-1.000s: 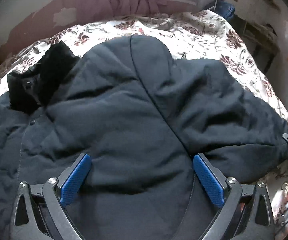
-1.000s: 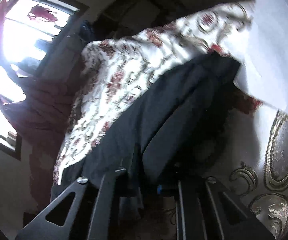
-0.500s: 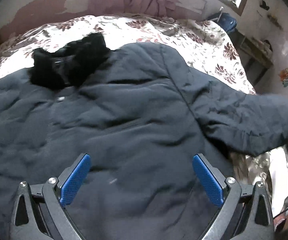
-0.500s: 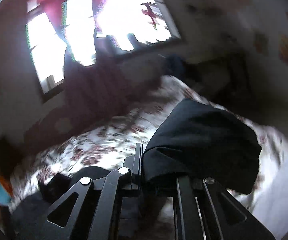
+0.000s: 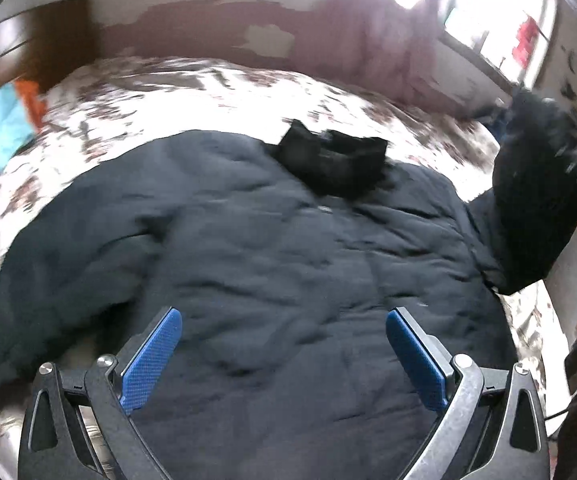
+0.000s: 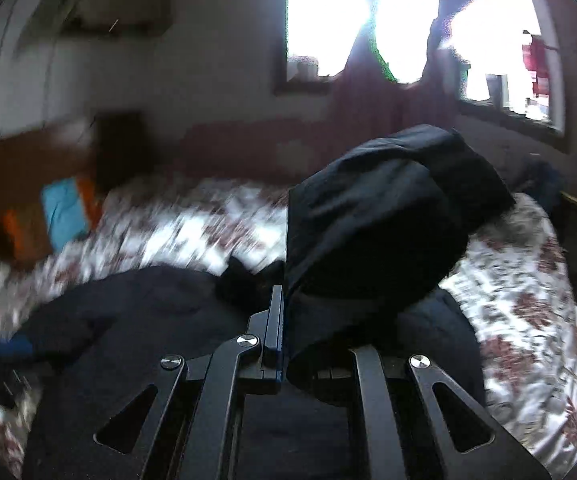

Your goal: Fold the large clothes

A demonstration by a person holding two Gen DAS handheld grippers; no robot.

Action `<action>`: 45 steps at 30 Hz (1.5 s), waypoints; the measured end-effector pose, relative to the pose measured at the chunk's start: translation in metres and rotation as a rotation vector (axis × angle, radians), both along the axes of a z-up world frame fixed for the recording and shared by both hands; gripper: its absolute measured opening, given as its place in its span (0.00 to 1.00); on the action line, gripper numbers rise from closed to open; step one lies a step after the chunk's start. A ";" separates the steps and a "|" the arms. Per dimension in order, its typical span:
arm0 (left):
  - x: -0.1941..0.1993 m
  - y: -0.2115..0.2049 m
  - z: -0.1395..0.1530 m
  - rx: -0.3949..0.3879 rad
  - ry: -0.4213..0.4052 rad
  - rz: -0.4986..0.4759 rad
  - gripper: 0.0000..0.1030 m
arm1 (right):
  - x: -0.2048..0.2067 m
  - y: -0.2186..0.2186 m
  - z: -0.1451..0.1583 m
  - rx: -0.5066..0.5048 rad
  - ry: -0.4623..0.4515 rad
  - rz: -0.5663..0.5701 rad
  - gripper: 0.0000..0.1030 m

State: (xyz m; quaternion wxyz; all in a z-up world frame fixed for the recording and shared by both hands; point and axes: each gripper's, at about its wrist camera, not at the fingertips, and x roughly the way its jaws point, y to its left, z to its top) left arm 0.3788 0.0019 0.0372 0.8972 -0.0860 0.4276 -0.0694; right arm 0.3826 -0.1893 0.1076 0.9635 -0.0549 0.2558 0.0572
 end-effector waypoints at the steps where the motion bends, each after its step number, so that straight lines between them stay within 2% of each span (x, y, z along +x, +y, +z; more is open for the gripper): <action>1: -0.003 0.012 -0.001 0.001 -0.004 0.020 0.99 | 0.000 0.010 -0.009 0.040 0.035 0.012 0.09; 3: -0.009 0.039 -0.003 0.006 -0.013 0.065 0.99 | 0.007 0.035 -0.034 0.008 0.131 0.065 0.12; 5: -0.013 0.057 -0.008 -0.002 -0.014 0.096 0.99 | 0.010 0.047 -0.063 -0.014 0.231 0.114 0.21; 7: -0.016 0.074 -0.014 -0.022 -0.016 0.123 0.99 | 0.001 0.051 -0.087 -0.017 0.314 0.150 0.41; 9: -0.019 0.085 -0.021 -0.043 -0.016 0.140 0.99 | -0.009 0.043 -0.095 0.013 0.356 0.180 0.49; 12: -0.016 0.088 -0.034 -0.058 -0.010 0.142 0.99 | -0.030 0.022 -0.088 0.088 0.368 0.208 0.56; 14: -0.013 0.082 -0.039 -0.059 -0.015 0.127 0.99 | -0.041 -0.002 -0.077 0.102 0.337 0.172 0.56; 18: -0.003 0.058 -0.041 -0.046 -0.060 0.081 0.99 | -0.048 -0.069 -0.064 0.046 0.250 -0.045 0.56; 21: 0.016 0.028 -0.042 -0.029 -0.090 0.055 0.99 | -0.038 -0.112 -0.067 0.038 0.254 -0.182 0.56; 27: 0.059 -0.025 -0.059 0.075 -0.033 0.090 0.99 | -0.013 -0.134 -0.101 0.024 0.316 -0.225 0.56; 31: 0.082 -0.043 -0.089 0.178 0.064 0.102 0.99 | -0.006 -0.125 -0.128 -0.035 0.313 -0.227 0.56; 33: 0.086 -0.045 -0.100 0.224 0.097 0.113 0.99 | -0.005 -0.124 -0.128 -0.038 0.309 -0.230 0.57; 37: 0.082 -0.052 -0.103 0.291 0.076 0.093 0.99 | -0.003 -0.123 -0.123 -0.042 0.307 -0.222 0.57; 39: 0.077 -0.047 -0.098 0.252 0.071 0.081 0.99 | -0.007 -0.120 -0.116 -0.037 0.303 -0.215 0.58; 42: 0.062 -0.027 -0.084 0.135 0.046 0.089 0.99 | -0.016 -0.107 -0.100 -0.027 0.292 -0.187 0.67; 45: 0.039 0.001 -0.070 0.040 0.021 0.119 0.99 | -0.022 -0.083 -0.086 -0.033 0.281 -0.144 0.69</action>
